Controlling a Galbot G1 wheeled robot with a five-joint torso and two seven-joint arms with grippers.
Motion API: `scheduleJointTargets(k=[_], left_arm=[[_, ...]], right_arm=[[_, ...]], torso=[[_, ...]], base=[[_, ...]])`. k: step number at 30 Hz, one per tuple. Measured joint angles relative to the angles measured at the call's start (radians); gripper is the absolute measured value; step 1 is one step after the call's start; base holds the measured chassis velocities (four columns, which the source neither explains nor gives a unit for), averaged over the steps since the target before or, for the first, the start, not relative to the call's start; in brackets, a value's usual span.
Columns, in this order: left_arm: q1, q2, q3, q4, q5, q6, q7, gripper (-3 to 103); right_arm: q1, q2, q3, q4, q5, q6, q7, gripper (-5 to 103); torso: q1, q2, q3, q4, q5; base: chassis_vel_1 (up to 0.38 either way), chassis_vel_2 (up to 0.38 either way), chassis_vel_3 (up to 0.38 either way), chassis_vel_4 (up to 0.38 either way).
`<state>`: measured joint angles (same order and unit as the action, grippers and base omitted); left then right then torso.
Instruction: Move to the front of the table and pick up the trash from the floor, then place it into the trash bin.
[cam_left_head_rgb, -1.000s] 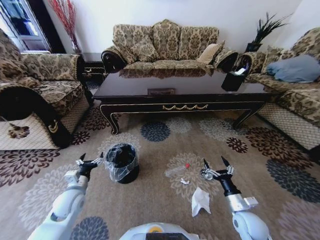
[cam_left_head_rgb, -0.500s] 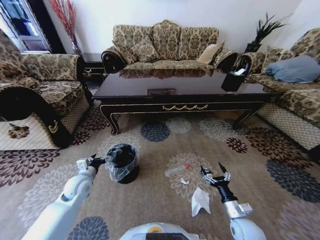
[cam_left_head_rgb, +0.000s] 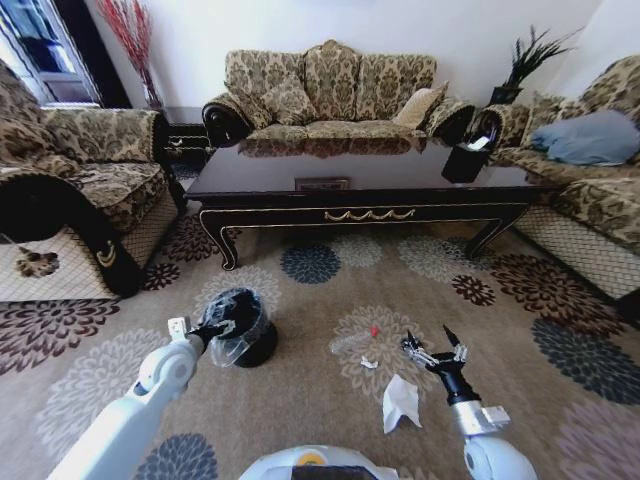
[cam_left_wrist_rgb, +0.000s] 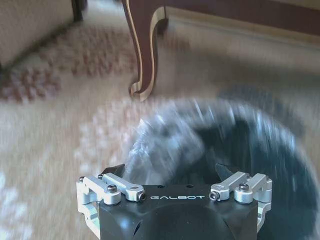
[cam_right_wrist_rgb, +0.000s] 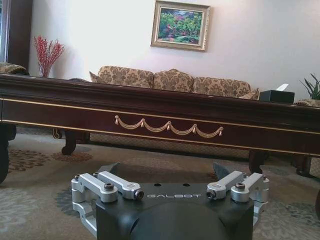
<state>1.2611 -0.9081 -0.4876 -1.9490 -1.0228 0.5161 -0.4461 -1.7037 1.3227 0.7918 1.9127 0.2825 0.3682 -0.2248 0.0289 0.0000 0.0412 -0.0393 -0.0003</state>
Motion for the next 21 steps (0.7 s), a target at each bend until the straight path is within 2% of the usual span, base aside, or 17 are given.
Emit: scheduleJointTargets(k=[1, 2, 3, 5, 7, 11, 14, 21], left_arm=[[-0.004, 0.003, -0.011, -0.010, 0.011, -0.038, 0.013, 100], [-0.004, 0.003, -0.011, -0.010, 0.011, -0.038, 0.013, 100], [-0.013, 0.008, -0.019, -0.023, 0.030, -0.092, 0.033, 100], [-0.028, 0.020, -0.025, -0.050, 0.049, -0.154, 0.056, 100], [-0.033, 0.027, -0.027, -0.066, 0.050, -0.172, 0.060, 100], [-0.004, 0.040, -0.041, -0.077, 0.037, -0.158, 0.056, 100], [0.009, 0.034, -0.042, -0.041, 0.012, -0.110, 0.047, 100], [-0.050, 0.033, 0.002, 0.046, -0.049, -0.084, 0.052, 100]], right_arm=[[0.000, 0.001, -0.002, -0.001, 0.000, 0.000, -0.001, 100], [0.000, 0.001, -0.002, -0.001, 0.000, 0.000, -0.001, 100], [-0.001, 0.003, -0.006, -0.004, -0.001, 0.000, -0.001, 100], [-0.001, 0.005, -0.012, -0.008, -0.005, 0.000, -0.003, 100], [0.000, 0.005, -0.014, -0.009, -0.007, 0.000, -0.003, 100], [0.005, 0.002, -0.012, -0.009, -0.001, 0.000, -0.001, 100], [0.003, -0.002, -0.003, -0.010, 0.002, 0.000, -0.001, 100], [-0.013, 0.001, 0.004, -0.010, 0.003, 0.003, 0.002, 100]], torso=[[0.000, 0.000, 0.000, 0.0000, 0.0000], [0.000, 0.000, 0.000, 0.0000, 0.0000], [0.000, 0.000, 0.000, -0.0002, 0.0002], [0.000, 0.000, 0.000, -0.0009, 0.0005], [0.000, 0.000, 0.000, -0.0012, 0.0006], [0.000, 0.000, 0.000, 0.0000, 0.0005], [0.000, 0.000, 0.000, -0.0001, -0.0001], [0.000, 0.000, 0.000, -0.0007, 0.0004]], base=[[0.000, 0.000, 0.000, 0.000], [0.000, 0.000, 0.000, 0.000], [0.000, 0.000, 0.000, 0.000], [0.000, 0.000, 0.000, 0.000], [0.000, 0.000, 0.000, 0.000], [0.000, 0.000, 0.000, 0.000], [0.000, 0.000, 0.000, 0.000], [0.000, 0.000, 0.000, 0.000]])
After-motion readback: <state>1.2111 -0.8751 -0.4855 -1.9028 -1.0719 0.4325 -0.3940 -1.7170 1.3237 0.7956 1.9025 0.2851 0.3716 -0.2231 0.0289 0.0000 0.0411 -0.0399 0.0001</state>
